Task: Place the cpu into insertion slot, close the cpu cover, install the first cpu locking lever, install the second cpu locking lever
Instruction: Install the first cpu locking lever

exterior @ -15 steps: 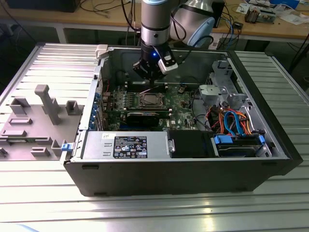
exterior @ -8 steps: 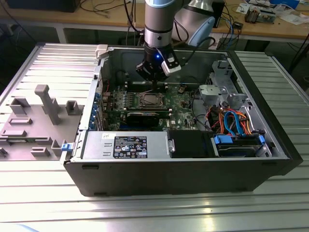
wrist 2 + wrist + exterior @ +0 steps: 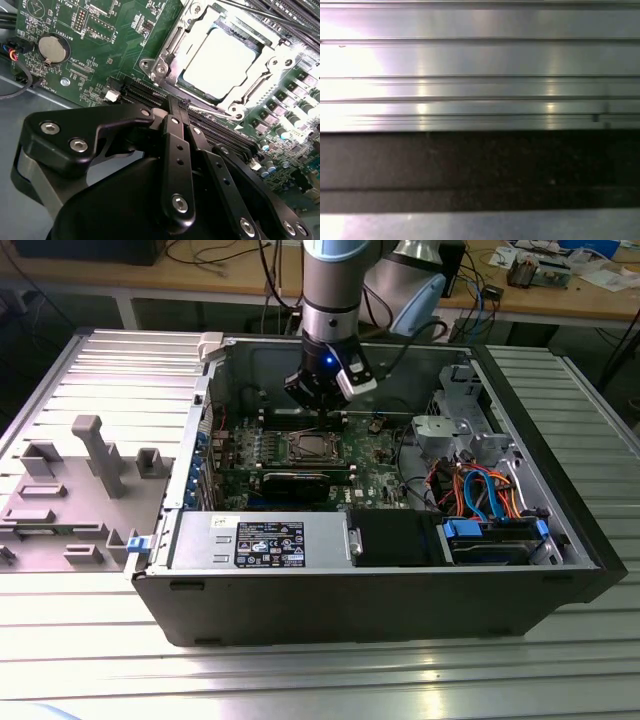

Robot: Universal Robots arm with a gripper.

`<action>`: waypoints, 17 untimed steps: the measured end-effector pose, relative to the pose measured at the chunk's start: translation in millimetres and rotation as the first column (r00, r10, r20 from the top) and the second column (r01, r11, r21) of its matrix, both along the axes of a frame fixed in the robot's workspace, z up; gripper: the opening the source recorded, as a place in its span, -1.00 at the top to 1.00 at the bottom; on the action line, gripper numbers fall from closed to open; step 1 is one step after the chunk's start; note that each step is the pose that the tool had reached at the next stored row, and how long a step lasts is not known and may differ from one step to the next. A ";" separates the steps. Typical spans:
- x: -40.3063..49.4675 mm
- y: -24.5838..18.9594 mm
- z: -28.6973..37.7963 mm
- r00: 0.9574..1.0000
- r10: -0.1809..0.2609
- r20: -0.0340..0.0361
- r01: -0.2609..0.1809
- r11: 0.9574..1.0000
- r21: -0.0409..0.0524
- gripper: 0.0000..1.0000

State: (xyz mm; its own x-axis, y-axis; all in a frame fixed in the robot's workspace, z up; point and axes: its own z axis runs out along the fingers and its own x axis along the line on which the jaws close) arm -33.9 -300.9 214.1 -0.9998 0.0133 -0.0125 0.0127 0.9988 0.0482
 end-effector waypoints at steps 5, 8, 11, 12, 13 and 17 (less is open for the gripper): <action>3.0 -0.3 -1.5 1.000 -0.004 -0.009 0.004 1.000 0.003 0.79; 3.3 -0.7 -2.9 1.000 -0.004 -0.008 0.005 1.000 0.007 0.79; 3.3 -0.8 -5.5 1.000 -0.004 -0.009 0.005 1.000 0.008 0.79; 3.4 -0.7 -6.7 1.000 -0.004 -0.009 0.005 1.000 0.008 0.79; 3.4 -0.7 -7.6 1.000 -0.004 -0.009 0.004 1.000 0.008 0.79; 3.5 -0.8 -9.2 1.000 -0.004 -0.009 0.004 1.000 0.008 0.79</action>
State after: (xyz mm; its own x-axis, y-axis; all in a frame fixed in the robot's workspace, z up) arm -30.4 -301.7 204.9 -0.9998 0.0178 -0.0037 0.0176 0.9983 0.0559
